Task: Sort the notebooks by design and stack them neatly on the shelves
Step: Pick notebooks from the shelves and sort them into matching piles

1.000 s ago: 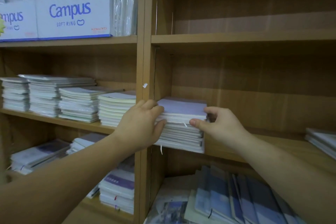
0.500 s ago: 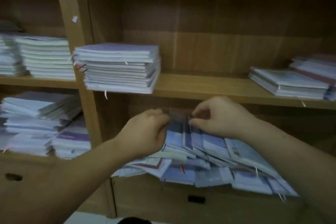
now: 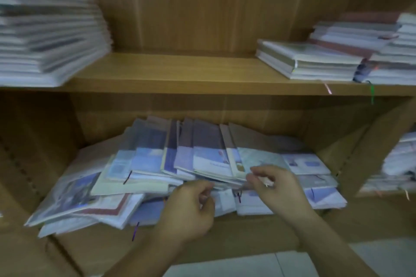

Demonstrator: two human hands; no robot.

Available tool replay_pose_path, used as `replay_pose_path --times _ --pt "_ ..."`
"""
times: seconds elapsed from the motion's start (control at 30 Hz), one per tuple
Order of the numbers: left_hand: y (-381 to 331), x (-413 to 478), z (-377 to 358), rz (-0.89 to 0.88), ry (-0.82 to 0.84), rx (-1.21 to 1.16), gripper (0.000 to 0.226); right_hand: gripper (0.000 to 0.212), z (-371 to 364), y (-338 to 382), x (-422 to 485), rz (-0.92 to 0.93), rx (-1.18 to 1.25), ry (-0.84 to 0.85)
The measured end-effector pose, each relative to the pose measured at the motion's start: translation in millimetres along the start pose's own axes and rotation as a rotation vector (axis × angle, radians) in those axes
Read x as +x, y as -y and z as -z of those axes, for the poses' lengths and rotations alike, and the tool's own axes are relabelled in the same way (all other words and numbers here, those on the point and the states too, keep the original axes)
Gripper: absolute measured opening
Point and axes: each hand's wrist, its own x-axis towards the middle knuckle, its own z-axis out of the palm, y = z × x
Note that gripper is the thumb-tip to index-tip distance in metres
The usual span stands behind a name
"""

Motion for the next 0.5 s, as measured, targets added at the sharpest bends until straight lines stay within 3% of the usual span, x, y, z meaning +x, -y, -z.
replay_pose_path --times 0.13,0.23,0.5 --pt "-10.6 13.0 -19.2 0.006 0.043 -0.050 0.031 0.061 -11.6 -24.7 24.3 0.027 -0.074 0.050" --pt "-8.9 20.1 -22.0 0.017 0.110 -0.019 0.025 0.074 -20.0 -35.5 34.1 0.005 -0.098 0.085" --pt "10.4 29.9 -24.0 0.075 0.104 -0.061 0.021 0.064 -11.6 -43.9 42.6 0.122 -0.189 0.122"
